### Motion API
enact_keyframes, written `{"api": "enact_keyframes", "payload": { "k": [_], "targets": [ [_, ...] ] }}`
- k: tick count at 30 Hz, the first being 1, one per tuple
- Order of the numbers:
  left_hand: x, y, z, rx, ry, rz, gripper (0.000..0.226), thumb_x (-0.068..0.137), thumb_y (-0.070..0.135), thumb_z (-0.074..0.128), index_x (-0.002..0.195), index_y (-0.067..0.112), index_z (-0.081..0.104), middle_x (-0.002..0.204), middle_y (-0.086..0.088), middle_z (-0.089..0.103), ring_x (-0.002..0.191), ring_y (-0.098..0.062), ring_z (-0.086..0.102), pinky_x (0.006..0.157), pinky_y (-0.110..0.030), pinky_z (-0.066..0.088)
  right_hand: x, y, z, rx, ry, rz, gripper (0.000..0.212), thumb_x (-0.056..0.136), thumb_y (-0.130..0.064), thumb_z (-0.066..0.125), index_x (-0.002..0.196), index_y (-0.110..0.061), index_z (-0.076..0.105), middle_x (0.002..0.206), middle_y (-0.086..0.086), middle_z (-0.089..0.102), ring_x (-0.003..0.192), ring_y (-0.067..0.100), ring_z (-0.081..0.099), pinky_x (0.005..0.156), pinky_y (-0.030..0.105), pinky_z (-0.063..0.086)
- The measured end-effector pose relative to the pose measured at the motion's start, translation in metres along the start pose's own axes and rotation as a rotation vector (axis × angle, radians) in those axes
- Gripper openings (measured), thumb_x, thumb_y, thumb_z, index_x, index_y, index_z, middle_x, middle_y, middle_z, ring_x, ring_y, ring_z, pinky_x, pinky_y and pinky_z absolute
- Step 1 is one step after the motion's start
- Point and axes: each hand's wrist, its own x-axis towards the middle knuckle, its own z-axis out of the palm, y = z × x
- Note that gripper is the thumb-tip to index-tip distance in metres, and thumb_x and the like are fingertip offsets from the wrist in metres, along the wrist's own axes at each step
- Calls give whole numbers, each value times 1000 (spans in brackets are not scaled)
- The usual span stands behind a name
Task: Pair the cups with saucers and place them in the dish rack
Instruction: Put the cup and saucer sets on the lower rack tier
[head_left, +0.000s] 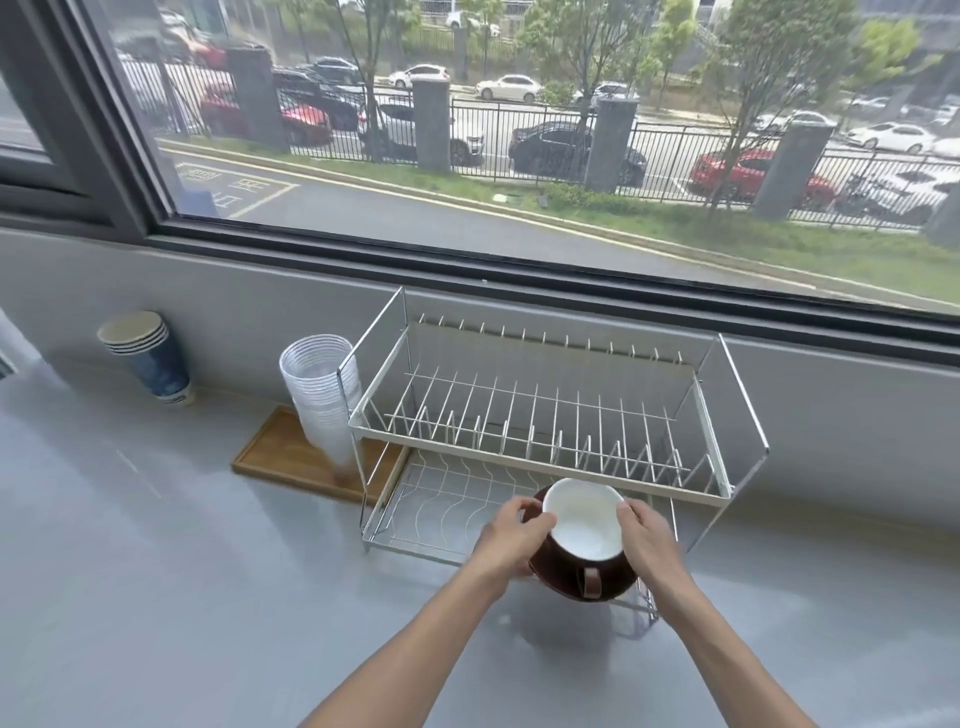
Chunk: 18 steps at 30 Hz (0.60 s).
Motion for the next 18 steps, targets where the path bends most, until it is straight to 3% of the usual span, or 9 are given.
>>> {"api": "enact_keyframes", "payload": {
  "k": [4,8,9,11,12,15,18],
  "targets": [
    [22,5,5,1,0,4,29,82,37,60,111,32,59,112,-6,68,104,-25,68,83,-41,63,23,4,4,-33,-2,32,34,104,-29,39,74,-20,52,73,-4,50,81,25,47,71,38,34],
    [39,7,11,-13,-2,14,32,80,38,61,110,29,59,114,-7,67,109,-28,67,87,-48,61,39,4,6,2,-7,35,27,107,-38,40,119,-27,61,111,-6,57,108,19,48,87,33,36],
    [44,7,12,-17,0,13,30,80,38,61,109,28,58,111,-6,67,108,-28,67,87,-48,61,43,4,7,4,-1,36,28,107,-37,40,117,-23,62,112,-5,57,107,20,49,86,33,37],
    [52,7,14,-37,4,5,22,81,37,61,101,30,57,102,3,63,107,-26,66,87,-48,61,51,3,8,-17,3,26,31,108,-34,39,94,-16,60,98,-1,60,98,24,50,75,33,39],
    [55,7,15,-44,12,0,15,81,37,62,94,31,56,98,7,61,107,-25,66,88,-47,61,54,3,8,-29,-6,27,31,108,-33,39,94,-15,59,99,1,60,98,25,51,77,34,41],
    [64,10,17,-17,22,-10,18,82,38,62,77,30,47,95,5,60,107,-24,65,90,-45,60,63,4,10,-25,-16,36,40,109,-33,39,129,-5,59,132,15,59,119,26,52,109,44,39],
    [70,11,20,19,24,-11,15,82,40,62,80,28,53,106,-5,68,106,-26,67,89,-45,61,71,7,12,-9,-12,48,28,108,-34,39,118,-16,59,117,9,57,111,24,51,100,42,39]
  ]
}}
